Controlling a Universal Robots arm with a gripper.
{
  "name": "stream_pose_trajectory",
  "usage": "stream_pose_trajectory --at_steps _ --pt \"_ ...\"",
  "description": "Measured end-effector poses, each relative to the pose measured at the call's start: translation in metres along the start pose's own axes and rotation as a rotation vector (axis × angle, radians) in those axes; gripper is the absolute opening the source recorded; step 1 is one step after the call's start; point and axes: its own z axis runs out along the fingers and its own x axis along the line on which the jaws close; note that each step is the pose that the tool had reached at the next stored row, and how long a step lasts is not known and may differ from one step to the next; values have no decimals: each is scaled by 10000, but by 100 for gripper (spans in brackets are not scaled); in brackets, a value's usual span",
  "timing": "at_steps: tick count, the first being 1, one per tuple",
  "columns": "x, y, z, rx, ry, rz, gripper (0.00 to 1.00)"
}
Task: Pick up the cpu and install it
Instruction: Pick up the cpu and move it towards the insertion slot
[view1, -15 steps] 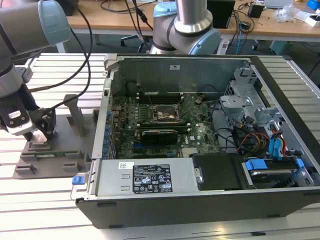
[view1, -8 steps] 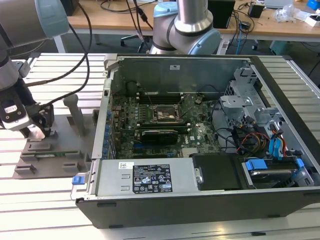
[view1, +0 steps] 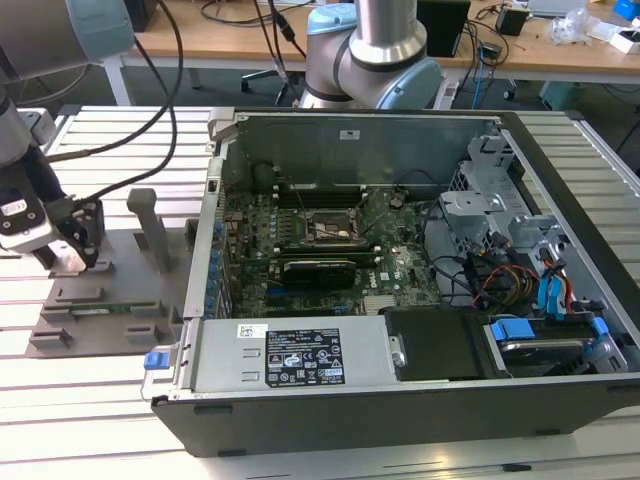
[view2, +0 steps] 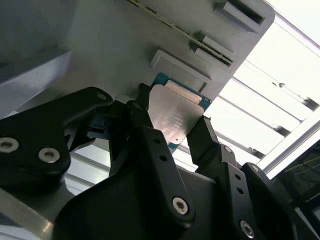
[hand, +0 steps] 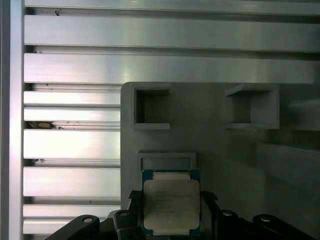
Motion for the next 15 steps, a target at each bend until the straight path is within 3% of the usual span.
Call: stream_pose_trajectory --at_steps 15 --pt "-8 0 -321 0 -1 0 55"
